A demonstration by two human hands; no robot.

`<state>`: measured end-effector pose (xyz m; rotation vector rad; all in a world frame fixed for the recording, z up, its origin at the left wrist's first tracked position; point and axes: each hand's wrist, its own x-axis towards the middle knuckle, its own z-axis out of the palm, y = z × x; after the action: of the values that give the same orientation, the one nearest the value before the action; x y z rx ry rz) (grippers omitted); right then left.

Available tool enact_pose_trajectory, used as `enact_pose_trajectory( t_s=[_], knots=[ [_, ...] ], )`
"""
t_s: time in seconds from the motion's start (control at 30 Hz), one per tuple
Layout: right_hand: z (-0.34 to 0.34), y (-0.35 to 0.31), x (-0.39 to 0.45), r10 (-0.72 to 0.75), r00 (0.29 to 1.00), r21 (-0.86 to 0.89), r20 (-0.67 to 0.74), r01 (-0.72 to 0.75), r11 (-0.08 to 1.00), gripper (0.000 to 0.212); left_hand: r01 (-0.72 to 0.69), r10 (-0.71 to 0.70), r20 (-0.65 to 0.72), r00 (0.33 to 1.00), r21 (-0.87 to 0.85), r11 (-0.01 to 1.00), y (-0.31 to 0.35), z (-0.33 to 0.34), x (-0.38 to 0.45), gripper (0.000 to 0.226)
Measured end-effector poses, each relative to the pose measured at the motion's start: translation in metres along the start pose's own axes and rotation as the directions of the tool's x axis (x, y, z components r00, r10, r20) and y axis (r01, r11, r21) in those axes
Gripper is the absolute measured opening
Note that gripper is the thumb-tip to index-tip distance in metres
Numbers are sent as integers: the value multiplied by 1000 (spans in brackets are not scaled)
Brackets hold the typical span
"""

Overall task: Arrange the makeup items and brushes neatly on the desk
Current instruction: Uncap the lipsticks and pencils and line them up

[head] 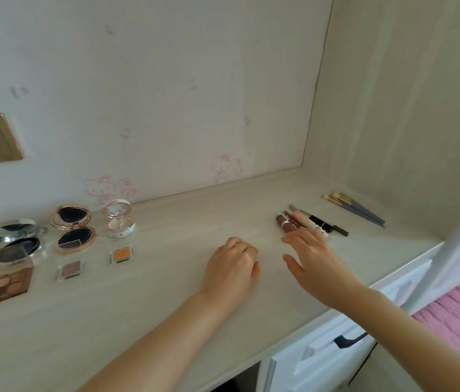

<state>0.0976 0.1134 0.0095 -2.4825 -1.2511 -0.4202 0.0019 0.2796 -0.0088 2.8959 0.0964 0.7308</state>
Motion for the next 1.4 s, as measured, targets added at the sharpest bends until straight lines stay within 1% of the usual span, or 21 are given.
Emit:
enact_pose_trajectory(
  t_s=[0.07, 0.23, 0.33, 0.43, 0.53, 0.6, 0.83, 1.0, 1.13, 1.27, 1.33, 1.4],
  knots=[
    [-2, 13, -4, 32, 999, -23, -17, -32, 999, 34, 1, -1, 12, 1000, -18, 1000, 7, 8, 13, 27],
    [-4, 39, -10, 119, 993, -59, 10, -118, 991, 37, 30, -29, 23, 999, -45, 999, 17, 25, 37, 26],
    [-3, 48, -8, 146, 989, -60, 3, -146, 987, 34, 67, -65, 36, 997, -67, 995, 18, 34, 51, 27],
    [2, 52, -1, 150, 989, -83, 5, -149, 985, 29, 136, -131, 44, 990, -137, 981, 16, 39, 69, 33],
    [7, 53, 8, 163, 987, -66, 9, -162, 985, 29, 245, -221, 125, 967, -230, 942, 10, 43, 88, 42],
    [10, 51, 13, 167, 986, -41, 8, -166, 985, 32, 291, -248, 184, 951, -269, 918, 7, 47, 99, 47],
    [15, 46, 23, 158, 987, -58, 12, -157, 986, 36, 330, -243, 280, 929, -327, 886, 2, 54, 117, 51],
    [17, 43, 22, 182, 983, -44, -12, -182, 982, 31, 346, -250, 281, 926, -375, 860, 3, 55, 117, 46],
    [18, 40, 22, 199, 979, -3, -35, -200, 980, 28, 418, -319, 276, 907, -490, 765, 4, 51, 114, 47],
    [20, 36, 21, 205, 977, 10, -52, -204, 979, 29, 496, -421, 280, 863, -628, 599, 4, 41, 112, 46],
    [20, 33, 21, 214, 974, 31, -74, -212, 977, 28, 521, -466, 299, 833, -710, 475, 3, 33, 110, 43],
    [20, 28, 20, 217, 972, 68, -94, -211, 975, 28, 516, -482, 338, 808, -801, 304, 4, 24, 105, 38]
  ],
)
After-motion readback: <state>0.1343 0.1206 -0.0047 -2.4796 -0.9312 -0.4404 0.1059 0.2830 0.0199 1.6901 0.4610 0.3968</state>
